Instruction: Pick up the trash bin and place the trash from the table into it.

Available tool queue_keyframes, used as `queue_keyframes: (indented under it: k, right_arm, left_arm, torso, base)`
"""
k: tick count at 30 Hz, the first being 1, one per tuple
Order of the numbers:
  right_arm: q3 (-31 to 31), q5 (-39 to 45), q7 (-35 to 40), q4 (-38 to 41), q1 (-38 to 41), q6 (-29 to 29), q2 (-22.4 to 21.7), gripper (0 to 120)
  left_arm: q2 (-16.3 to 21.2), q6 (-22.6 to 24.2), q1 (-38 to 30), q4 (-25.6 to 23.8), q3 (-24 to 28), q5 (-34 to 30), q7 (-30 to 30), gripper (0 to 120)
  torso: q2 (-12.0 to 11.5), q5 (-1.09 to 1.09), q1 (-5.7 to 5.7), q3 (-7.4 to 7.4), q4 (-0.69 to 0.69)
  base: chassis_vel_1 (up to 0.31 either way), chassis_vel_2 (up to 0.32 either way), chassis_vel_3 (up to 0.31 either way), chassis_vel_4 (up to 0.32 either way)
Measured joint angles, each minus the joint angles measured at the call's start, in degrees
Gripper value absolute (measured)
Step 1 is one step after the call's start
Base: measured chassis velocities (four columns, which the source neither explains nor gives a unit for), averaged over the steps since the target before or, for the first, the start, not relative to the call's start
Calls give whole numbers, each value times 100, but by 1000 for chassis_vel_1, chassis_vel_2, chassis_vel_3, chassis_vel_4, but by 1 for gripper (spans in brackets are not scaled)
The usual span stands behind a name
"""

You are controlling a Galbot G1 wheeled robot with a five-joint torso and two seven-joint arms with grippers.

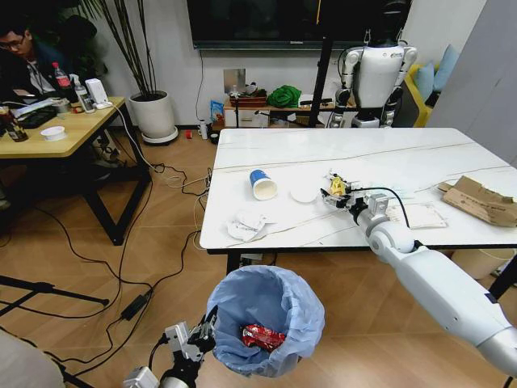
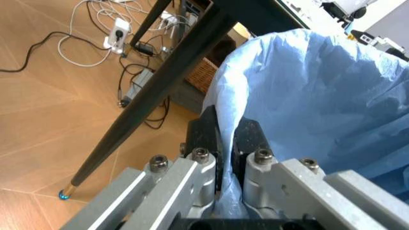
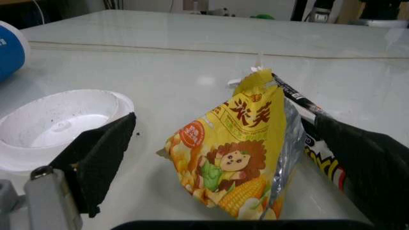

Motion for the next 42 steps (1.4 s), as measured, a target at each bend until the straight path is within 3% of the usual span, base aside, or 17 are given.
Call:
queue_keyframes:
  k: [12, 19, 23, 25, 30, 31, 36, 42]
  right_arm:
    - [-64, 25, -34, -104, 9, -21, 25, 96]
    - [-79, 46, -58, -133, 17, -9, 32, 65]
    - [-82, 44, -58, -139, 17, -9, 29, 57]
    - [-85, 44, -55, -140, 19, -9, 23, 43]
    - [-94, 45, -52, -126, 28, -10, 8, 34]
    - [-98, 47, -48, -110, 32, -10, -1, 24]
    - [-91, 56, -36, -36, 8, -18, -49, 6]
    - [20, 124, 9, 205, -126, -50, -174, 0]
  left_arm:
    - [40, -3, -21, -3, -10, -55, -3, 0]
    - [110, -5, -53, -12, -31, -128, -13, 0]
    - [123, -6, -62, -12, -30, -141, -15, 0]
    - [134, -6, -76, -12, -27, -159, -18, 0]
    - [147, -6, -82, -12, -24, -168, -20, 0]
    - [159, -7, -82, -11, -19, -171, -22, 0]
    - [187, -6, -80, -11, -9, -183, -22, 0]
    - [220, -11, -73, -23, 18, -190, -22, 0]
  torso:
    - [0, 0, 0, 0, 0]
    - [0, 0, 0, 0, 0]
    - [0, 0, 0, 0, 0]
    - [0, 0, 0, 0, 0]
    - [0, 0, 0, 0, 0]
    - [0, 0, 0, 0, 0]
    - [0, 0, 0, 0, 0]
    - [0, 1, 0, 0, 0]
  base:
    - [0, 0, 0, 0]
    - [0, 0, 0, 0]
    - [0, 0, 0, 0]
    - [0, 0, 0, 0]
    - [0, 0, 0, 0]
    - [0, 0, 0, 0]
    - [0, 0, 0, 0]
    - [0, 0, 0, 0]
